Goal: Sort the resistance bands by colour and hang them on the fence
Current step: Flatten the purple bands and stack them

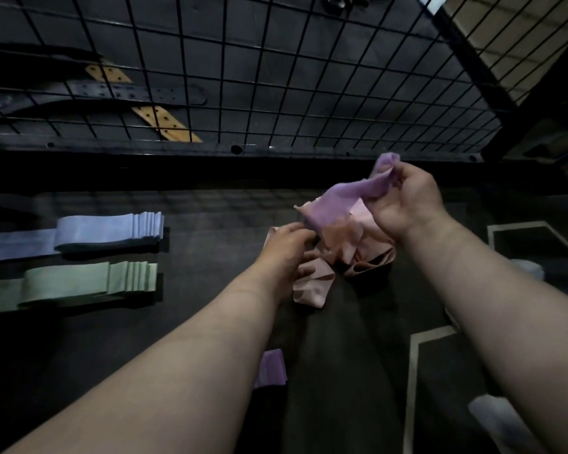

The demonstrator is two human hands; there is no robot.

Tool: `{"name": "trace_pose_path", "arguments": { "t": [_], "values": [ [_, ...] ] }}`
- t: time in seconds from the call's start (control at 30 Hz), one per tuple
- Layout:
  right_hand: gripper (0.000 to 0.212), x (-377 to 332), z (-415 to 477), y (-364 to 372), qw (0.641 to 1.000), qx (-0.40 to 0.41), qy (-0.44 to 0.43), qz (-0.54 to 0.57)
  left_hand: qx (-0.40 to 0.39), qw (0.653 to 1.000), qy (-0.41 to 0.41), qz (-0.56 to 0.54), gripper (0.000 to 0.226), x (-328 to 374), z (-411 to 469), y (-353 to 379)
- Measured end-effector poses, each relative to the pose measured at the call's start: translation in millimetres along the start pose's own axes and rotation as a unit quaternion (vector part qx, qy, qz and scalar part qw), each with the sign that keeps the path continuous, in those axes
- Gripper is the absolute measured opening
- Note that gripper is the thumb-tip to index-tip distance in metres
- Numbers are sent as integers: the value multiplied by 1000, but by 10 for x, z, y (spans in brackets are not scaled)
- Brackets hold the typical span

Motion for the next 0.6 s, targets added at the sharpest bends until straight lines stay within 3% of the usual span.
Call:
{"name": "trace_pose_path", "arguments": {
  "t": [0.17, 0.23, 0.3, 0.4, 0.47, 0.53, 0.6],
  "values": [
    [22, -60, -102, 197, 996, -72, 6, -57, -47, 996, 59, 39, 73, 109, 43, 82],
    [30, -15, -147, 242, 990, -102, 26, -97, -61, 992, 79, 75, 82, 101, 58, 103],
    [39, 43, -219, 302, 979, -131, 44, -147, -41, 989, 86, 109, 63, 107, 77, 100],
    [47, 165, -235, 291, 965, -146, 55, -210, 1, 988, 100, 120, 11, 199, 125, 28],
    [46, 278, -180, 190, 950, -86, 37, -298, 31, 989, 94, 106, 8, 240, 161, -72],
    [45, 462, -73, 8, 891, -34, 42, -450, 48, 993, 85, 67, 7, 259, 179, -159],
    [61, 728, 45, -195, 797, -58, 87, -595, 47, 995, 82, -13, 10, 266, 149, -196]
  ]
}}
Point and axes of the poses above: each hand's wrist, its own z-axis towards the middle knuckle, its own y-axis out of the palm, x = y × z, the point moved 3 cm from there along z, towards the middle knuckle, and after that the axes turned 9 degrees about -x, right-handed, at the moved point
